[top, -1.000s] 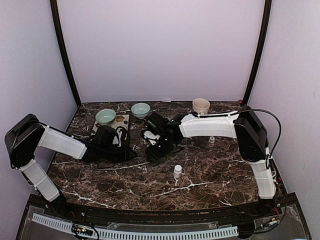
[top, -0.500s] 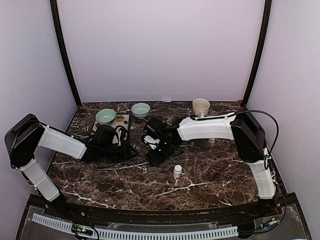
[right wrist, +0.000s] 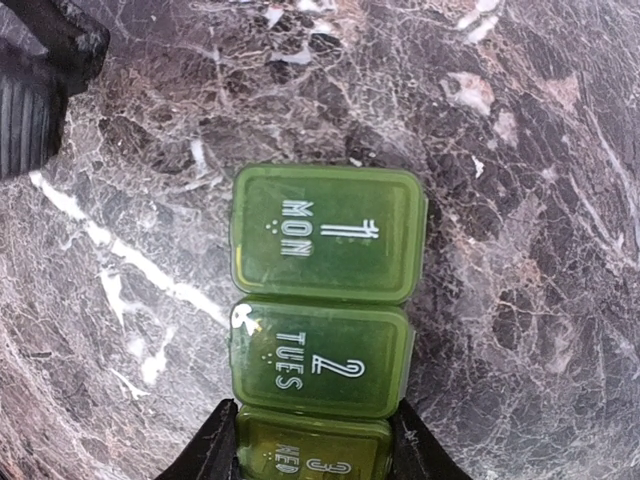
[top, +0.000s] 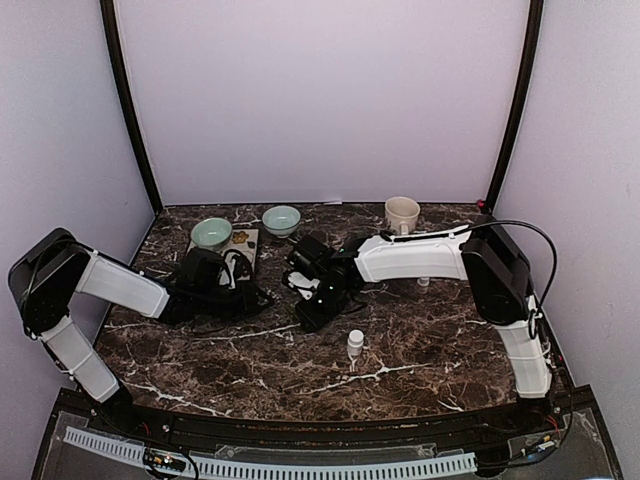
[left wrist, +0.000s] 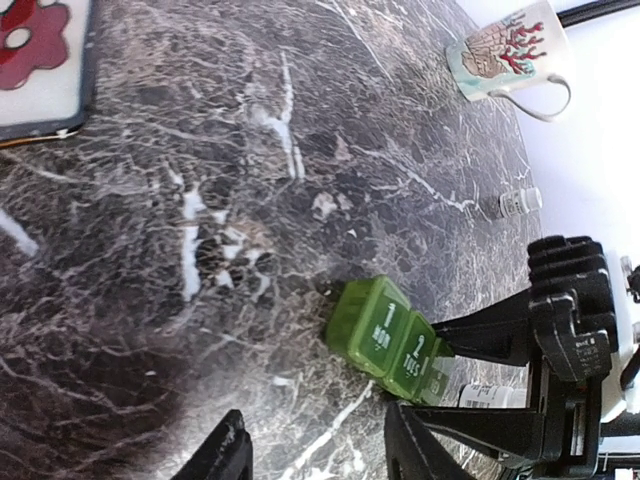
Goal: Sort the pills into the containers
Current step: Pick up the pill container from the center of the board.
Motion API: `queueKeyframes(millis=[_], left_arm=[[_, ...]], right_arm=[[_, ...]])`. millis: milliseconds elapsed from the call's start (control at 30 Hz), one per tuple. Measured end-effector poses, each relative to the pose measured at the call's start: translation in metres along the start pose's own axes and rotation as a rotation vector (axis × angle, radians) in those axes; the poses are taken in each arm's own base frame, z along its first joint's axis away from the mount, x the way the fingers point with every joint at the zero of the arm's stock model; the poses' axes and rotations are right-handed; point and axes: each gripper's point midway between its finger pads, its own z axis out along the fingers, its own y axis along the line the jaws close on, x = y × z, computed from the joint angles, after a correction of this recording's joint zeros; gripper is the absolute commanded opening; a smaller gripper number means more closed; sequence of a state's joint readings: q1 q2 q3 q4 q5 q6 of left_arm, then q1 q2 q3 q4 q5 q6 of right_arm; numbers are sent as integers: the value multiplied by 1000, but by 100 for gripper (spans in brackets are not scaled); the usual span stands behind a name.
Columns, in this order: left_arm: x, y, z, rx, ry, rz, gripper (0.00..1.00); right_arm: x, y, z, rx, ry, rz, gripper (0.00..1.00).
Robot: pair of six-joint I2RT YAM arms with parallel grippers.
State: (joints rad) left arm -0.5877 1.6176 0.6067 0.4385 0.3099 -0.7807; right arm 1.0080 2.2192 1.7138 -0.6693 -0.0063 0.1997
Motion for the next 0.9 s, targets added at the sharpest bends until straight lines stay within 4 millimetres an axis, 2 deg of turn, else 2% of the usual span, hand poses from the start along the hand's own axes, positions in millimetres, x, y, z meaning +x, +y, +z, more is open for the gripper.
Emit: queueKeyframes(millis=[233, 400, 500, 733, 900], left_arm=[[-3, 3, -4, 37, -10, -36, 50], [4, -3, -7, 99, 4, -65, 49], [1, -14, -13, 150, -2, -75, 47], [-14, -50, -33, 252, -52, -40, 39], [-19, -72, -34, 285, -52, 10, 37]], right_arm=[[-3, 7, -9, -60, -11, 5, 36], [-17, 11, -34, -132, -63, 23, 36], [-23, 10, -46, -159, -87, 35, 37], [-32, 12, -53, -185, -104, 51, 36], [-43, 15, -63, -199, -129, 56, 36]])
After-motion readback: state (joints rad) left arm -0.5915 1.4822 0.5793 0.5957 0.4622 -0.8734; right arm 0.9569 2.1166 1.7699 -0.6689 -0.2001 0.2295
